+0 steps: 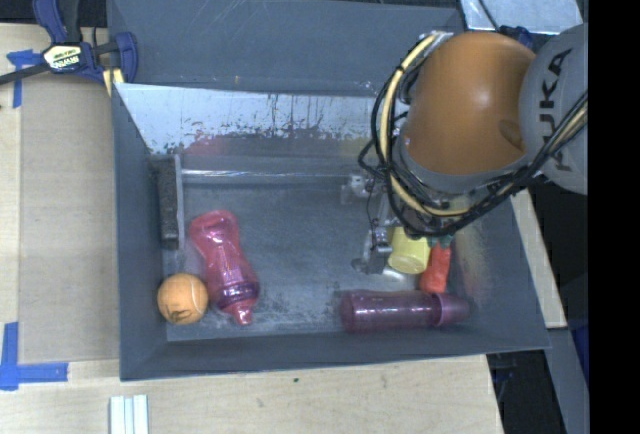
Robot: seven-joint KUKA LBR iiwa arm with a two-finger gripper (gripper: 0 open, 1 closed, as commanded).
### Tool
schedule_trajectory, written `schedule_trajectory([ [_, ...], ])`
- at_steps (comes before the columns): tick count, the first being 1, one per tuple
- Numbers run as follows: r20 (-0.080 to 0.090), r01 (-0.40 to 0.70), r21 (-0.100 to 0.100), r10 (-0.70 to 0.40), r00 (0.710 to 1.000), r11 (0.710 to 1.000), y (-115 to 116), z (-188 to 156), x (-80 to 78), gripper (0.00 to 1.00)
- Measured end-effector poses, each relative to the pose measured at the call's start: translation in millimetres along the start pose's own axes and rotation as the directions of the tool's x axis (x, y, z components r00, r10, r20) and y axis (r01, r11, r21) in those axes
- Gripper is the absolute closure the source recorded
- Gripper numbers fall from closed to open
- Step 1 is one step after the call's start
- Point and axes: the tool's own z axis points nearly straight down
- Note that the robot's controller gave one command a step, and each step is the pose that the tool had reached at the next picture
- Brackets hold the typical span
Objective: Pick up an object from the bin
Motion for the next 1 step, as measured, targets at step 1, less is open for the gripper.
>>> schedule_trajectory([
  [1,0.009,-0.002,0.000,0.002,1.000,1.000,-0.4,-4.3,-1.7,0.00],
])
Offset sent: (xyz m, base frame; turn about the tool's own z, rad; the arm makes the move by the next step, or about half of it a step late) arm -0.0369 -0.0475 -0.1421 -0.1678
